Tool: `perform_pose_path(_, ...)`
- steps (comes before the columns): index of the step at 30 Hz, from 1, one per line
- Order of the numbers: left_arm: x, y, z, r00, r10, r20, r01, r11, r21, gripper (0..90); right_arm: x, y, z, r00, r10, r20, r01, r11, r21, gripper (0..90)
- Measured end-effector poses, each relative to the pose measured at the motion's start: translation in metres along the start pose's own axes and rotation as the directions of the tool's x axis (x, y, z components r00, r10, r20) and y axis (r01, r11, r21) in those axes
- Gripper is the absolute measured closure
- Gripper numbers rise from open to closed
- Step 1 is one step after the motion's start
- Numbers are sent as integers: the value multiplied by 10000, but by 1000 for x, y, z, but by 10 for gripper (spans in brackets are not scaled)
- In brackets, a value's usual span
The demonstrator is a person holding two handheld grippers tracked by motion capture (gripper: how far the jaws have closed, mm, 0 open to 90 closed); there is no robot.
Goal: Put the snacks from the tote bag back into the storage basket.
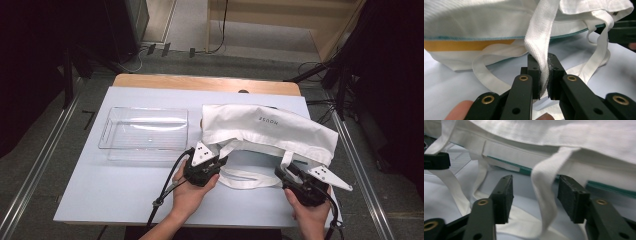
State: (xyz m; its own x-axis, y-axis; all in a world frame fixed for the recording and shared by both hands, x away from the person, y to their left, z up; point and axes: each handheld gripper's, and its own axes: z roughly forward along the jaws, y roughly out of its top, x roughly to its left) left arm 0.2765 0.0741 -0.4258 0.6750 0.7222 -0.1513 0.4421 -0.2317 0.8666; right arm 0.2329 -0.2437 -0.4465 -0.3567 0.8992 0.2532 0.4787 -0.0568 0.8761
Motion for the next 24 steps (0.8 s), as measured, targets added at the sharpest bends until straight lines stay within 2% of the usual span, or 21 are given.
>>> perform_pose_path(2, -1, 0, 0, 10000, -8, 3, 8, 10000, -5, 845, -2, -3, -9, 9994, 28, 342, -29, 10000, 26, 417)
perform_pose_path(5, -1, 1, -1, 10000, 12, 3, -12, 10000, -84, 845, -6, -9, -19, 9981, 455, 422, -459, 9989, 82, 392)
perform_pose_path(6, -1, 1, -1, 10000, 17, 24, -17, 10000, -93, 845, -5, -12, -21, 9970, 612, 481, -626, 9977, 276, 386)
perform_pose_path(10, -1, 1, -3, 10000, 13, 46, -12, 9999, -130, 845, -1, -24, -19, 9965, 590, 600, -642, 9941, 879, 383)
perform_pose_path(12, -1, 2, -3, 9999, -22, 119, 23, 9999, -160, 845, -1, -28, -16, 9967, 670, 452, -711, 9928, 963, 395)
perform_pose_path(15, -4, 2, -3, 9997, -8, 253, 13, 9998, -221, 845, -1, -30, -9, 9980, 380, 499, -427, 9945, 955, 484)
perform_pose_path(17, -6, 2, -3, 9993, 30, 361, -21, 9997, -240, 844, 1, -30, -1, 9991, 234, 344, -274, 9922, 1215, 564)
perform_pose_path(19, -8, 2, -3, 9991, 65, 426, -55, 9997, -237, 845, 6, -30, 9, 9941, -467, 983, 288, 9840, 1759, 699)
perform_pose_path(22, -10, 1, -2, 9981, -17, 617, 33, 9997, -254, 844, 7, -27, 14, 9951, -506, 848, 347, 9830, 1802, 866)
perform_pose_path(24, -12, 0, -1, 9974, 43, 722, -27, 9998, -222, 844, 9, -22, 14, 9966, -485, 672, 368, 9855, 1653, 895)
